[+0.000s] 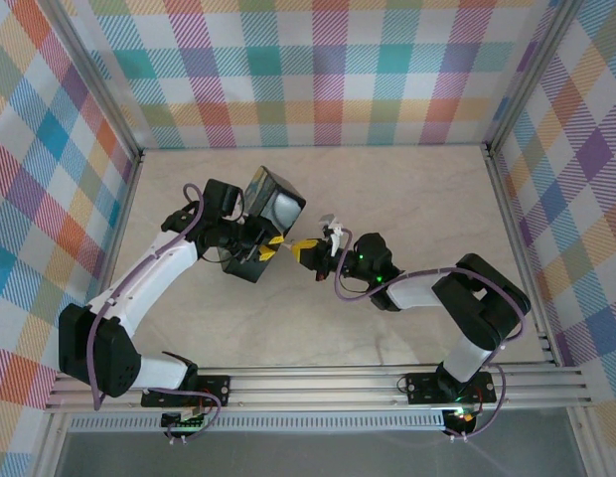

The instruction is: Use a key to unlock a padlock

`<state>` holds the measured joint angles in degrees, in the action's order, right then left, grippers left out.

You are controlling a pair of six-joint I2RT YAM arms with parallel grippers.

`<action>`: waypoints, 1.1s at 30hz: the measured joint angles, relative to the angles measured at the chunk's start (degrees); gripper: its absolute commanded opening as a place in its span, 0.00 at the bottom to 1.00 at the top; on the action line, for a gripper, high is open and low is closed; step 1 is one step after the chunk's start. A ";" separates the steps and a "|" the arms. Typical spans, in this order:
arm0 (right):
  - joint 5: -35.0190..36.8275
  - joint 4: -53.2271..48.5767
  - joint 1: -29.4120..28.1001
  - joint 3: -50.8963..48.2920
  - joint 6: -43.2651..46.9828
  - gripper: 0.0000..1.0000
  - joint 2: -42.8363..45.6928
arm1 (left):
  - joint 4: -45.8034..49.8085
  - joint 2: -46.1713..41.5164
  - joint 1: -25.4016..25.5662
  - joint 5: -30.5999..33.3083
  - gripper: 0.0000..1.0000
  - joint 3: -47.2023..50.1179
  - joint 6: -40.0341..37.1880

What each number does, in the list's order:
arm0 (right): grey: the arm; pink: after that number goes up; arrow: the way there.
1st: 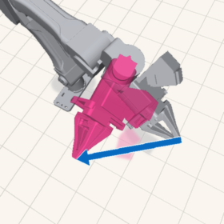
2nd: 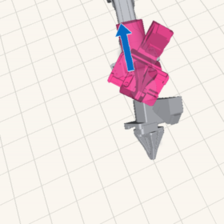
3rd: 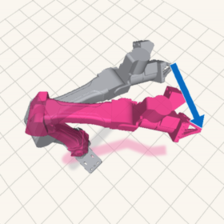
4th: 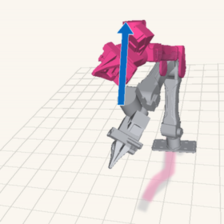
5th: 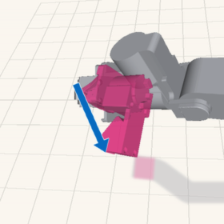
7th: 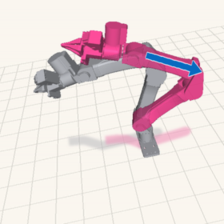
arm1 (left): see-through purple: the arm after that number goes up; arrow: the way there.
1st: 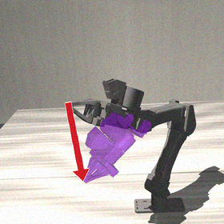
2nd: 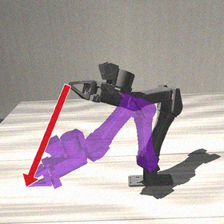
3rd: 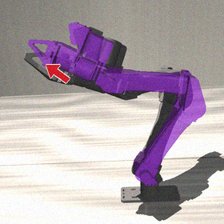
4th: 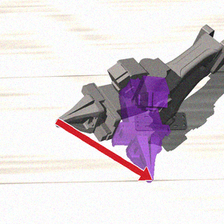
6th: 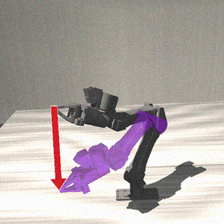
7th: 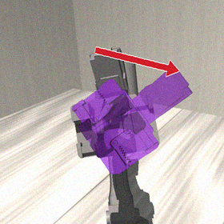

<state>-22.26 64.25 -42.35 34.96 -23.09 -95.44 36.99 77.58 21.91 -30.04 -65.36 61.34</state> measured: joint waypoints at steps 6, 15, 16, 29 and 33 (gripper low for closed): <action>0.04 -0.04 -0.17 0.09 0.02 0.00 0.00 | -0.07 -0.50 -1.25 -0.55 0.18 0.09 0.02; 0.04 -1.42 -0.74 -0.20 0.11 0.01 1.25 | -0.04 -1.55 -2.73 -0.57 0.18 0.35 0.24; 0.04 -1.46 -0.90 -0.20 0.26 0.01 1.44 | -0.04 -1.60 -2.73 -0.55 0.18 0.37 0.24; 0.11 -2.25 -2.27 0.85 1.33 0.01 1.51 | -0.04 -1.92 -2.89 -0.57 0.18 0.66 0.22; 0.37 -2.27 -2.27 1.27 1.33 0.00 1.40 | -0.02 -2.08 -2.91 -0.57 0.18 0.74 0.22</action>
<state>-21.89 61.98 -44.62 36.23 -21.76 -94.04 36.97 75.50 19.00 -30.61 -64.62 61.56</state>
